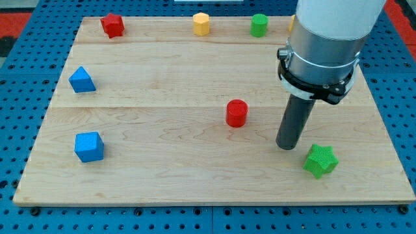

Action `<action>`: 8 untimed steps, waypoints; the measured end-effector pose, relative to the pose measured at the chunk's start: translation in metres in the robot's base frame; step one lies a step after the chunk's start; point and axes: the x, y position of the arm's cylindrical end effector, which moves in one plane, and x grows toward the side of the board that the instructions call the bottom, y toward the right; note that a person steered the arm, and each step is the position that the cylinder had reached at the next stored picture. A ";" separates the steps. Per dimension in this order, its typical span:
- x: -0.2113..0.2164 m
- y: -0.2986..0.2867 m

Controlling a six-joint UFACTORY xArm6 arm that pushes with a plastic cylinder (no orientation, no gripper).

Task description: Slightly move the green star towards the right of the board

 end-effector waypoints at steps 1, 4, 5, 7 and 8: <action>0.000 0.000; 0.020 0.000; 0.042 0.009; 0.051 0.030; 0.054 0.126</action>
